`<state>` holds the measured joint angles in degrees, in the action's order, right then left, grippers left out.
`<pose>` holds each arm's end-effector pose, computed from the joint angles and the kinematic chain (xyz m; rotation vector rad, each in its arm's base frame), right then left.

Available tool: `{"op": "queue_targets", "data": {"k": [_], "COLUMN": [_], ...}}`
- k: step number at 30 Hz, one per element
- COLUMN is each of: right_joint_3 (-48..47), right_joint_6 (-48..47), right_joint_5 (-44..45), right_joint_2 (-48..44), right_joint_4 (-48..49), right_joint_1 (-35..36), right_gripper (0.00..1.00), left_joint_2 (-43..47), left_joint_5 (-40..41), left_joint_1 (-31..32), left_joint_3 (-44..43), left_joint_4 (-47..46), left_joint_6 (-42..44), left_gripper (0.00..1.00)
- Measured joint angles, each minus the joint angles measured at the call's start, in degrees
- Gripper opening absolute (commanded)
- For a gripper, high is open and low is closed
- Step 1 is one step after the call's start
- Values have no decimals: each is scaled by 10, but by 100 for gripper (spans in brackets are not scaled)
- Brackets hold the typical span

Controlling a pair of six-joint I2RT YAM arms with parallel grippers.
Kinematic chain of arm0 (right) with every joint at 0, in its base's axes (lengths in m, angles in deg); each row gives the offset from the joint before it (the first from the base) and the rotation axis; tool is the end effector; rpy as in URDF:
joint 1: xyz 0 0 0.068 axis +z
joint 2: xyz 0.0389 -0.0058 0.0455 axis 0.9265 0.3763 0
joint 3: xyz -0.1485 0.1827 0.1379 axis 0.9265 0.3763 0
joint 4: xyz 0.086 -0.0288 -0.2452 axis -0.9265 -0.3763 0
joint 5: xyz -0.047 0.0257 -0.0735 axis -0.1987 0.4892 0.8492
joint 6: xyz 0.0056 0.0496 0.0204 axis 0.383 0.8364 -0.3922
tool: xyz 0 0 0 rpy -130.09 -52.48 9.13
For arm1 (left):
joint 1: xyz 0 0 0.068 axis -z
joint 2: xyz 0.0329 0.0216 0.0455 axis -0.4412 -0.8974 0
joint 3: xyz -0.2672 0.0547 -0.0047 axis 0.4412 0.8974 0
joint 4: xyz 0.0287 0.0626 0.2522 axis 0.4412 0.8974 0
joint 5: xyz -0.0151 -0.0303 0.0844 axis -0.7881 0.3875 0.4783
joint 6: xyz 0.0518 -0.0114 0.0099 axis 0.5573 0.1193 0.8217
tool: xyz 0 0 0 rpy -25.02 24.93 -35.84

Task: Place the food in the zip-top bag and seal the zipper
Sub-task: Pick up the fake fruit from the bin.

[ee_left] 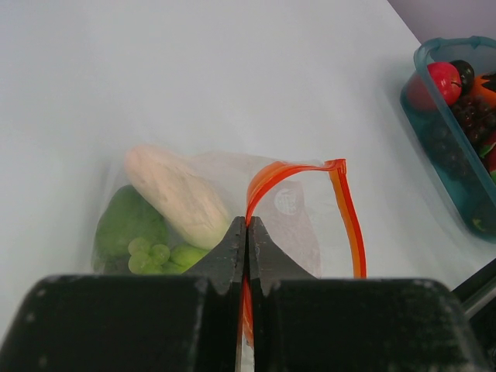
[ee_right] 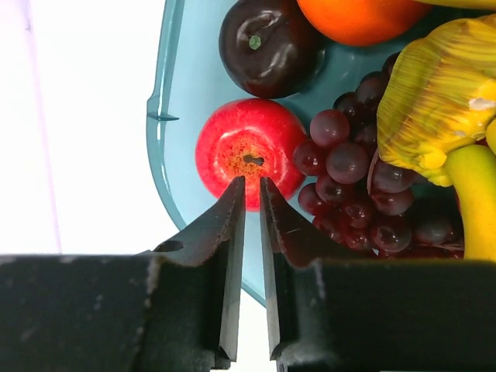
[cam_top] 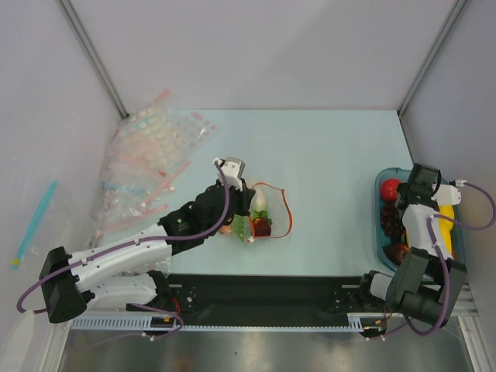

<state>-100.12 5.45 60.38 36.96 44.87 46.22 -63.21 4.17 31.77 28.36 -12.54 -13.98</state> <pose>0.2291 -0.1031 0.2316 1.5586 1.5929 -0.0142 0.1457 -0.2042 0.3098 0.2679 1.8699 -0.5775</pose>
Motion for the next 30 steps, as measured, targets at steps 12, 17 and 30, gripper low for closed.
{"op": "queue_targets", "data": {"k": [12, 17, 30], "right_joint_3": [0, -1, -21], "right_joint_6": [0, 2, 16], "right_joint_5": [-19, -23, -29], "right_joint_2": [65, 68, 110], "right_joint_4": [14, 16, 40], "right_joint_1": [0, -2, -6], "right_gripper": [28, 26, 24], "left_joint_2": [0, -1, -17], "left_joint_5": [0, 0, 0], "left_joint_1": [0, 0, 0], "left_joint_3": [0, 0, -2], "left_joint_4": [0, 0, 0], "left_joint_6": [0, 0, 4], "left_gripper": [3, 3, 2]}}
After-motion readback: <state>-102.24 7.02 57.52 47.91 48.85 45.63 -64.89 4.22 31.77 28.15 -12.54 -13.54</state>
